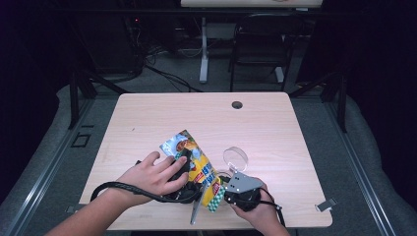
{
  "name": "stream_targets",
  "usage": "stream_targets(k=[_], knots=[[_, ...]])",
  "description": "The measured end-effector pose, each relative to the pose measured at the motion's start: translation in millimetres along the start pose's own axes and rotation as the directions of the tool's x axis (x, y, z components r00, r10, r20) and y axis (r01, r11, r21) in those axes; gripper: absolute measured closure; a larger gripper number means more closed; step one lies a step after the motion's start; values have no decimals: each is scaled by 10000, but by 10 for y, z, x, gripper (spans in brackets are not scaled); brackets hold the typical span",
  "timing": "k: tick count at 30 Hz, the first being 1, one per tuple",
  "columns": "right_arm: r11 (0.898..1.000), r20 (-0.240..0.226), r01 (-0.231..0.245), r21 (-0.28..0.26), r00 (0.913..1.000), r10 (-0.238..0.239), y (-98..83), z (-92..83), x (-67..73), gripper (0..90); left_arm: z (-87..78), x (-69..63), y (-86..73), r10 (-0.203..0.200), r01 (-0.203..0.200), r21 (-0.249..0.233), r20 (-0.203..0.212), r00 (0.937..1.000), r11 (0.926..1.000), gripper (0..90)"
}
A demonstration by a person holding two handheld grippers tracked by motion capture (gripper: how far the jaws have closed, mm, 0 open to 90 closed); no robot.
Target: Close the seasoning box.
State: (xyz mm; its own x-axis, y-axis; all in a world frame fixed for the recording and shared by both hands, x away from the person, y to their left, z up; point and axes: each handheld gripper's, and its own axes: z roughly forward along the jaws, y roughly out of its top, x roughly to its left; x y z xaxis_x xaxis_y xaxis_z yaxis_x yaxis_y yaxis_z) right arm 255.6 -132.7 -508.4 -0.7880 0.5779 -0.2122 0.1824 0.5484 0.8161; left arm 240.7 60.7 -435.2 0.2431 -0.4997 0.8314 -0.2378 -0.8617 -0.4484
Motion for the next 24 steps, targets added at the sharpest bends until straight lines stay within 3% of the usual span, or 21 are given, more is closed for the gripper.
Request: stream_targets(k=[3,4,5,6,7,8,9,10,12,24], knots=[[10000,-45,-45,-25,10000,45,1,-2,-1,706,-3,10,0,53,-52,-1,24,10000,10000,699],[10000,-63,-91,-21,9999,90,1,-5,-4,706,2,-16,-7,-353,354,-82,155,9993,9993,700],[10000,-63,-91,-21,9999,90,1,-5,-4,706,2,-16,-7,-353,354,-82,155,9993,9993,703],[9999,-74,-128,-3,9999,128,0,-5,-9,707,-15,32,7,351,-351,-7,-131,9993,9994,708],[9999,-74,-128,-3,9999,128,0,-5,-9,707,-21,41,11,475,-475,10,-157,9987,9989,708],[9998,-160,-186,-32,9997,185,-3,-3,-15,707,-8,-6,-2,-277,279,-104,145,9995,9996,714],[9998,-160,-186,-32,9997,185,-3,-3,-15,707,-8,-6,-2,-277,279,-104,145,9995,9996,715],[9998,-139,-172,-32,9998,172,-2,-3,-14,707,-20,32,13,327,-327,7,-111,9994,9995,719],[9999,-94,-141,-14,9999,141,-1,-2,-12,708,-15,15,12,135,-135,-6,28,9999,9999,726],[9999,-89,-111,33,9999,111,1,4,-8,707,-26,25,31,411,-411,23,-168,9990,9992,736]])
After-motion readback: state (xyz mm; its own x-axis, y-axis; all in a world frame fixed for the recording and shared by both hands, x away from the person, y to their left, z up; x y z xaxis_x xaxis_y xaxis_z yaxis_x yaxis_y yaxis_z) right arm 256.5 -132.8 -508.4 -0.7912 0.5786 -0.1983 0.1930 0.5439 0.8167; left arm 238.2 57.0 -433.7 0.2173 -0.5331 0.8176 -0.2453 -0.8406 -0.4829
